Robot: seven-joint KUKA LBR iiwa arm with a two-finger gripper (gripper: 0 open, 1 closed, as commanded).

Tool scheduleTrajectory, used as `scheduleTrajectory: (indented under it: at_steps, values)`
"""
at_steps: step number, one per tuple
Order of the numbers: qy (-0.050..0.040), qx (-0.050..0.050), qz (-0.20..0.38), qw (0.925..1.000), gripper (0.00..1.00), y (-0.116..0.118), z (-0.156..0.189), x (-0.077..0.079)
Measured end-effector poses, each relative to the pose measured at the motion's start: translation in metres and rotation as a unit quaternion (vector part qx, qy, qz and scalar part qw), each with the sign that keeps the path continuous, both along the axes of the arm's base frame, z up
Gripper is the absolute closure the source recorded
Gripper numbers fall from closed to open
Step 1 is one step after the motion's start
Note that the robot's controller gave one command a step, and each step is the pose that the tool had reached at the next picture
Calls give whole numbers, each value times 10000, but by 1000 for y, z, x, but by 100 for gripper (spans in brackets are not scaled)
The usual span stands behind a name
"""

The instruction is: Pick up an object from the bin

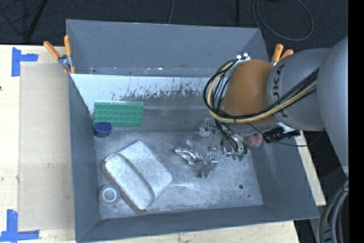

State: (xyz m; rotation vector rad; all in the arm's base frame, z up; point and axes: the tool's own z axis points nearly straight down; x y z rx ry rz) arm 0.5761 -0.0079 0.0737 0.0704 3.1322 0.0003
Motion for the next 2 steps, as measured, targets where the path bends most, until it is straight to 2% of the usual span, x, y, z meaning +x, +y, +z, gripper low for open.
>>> scheduleTrajectory:
  at_steps: [1,2]
  values:
    - [25,4,3,10000,100,-1,0,0]
    - [-1,-2,178,9998,100,5,142,-1]
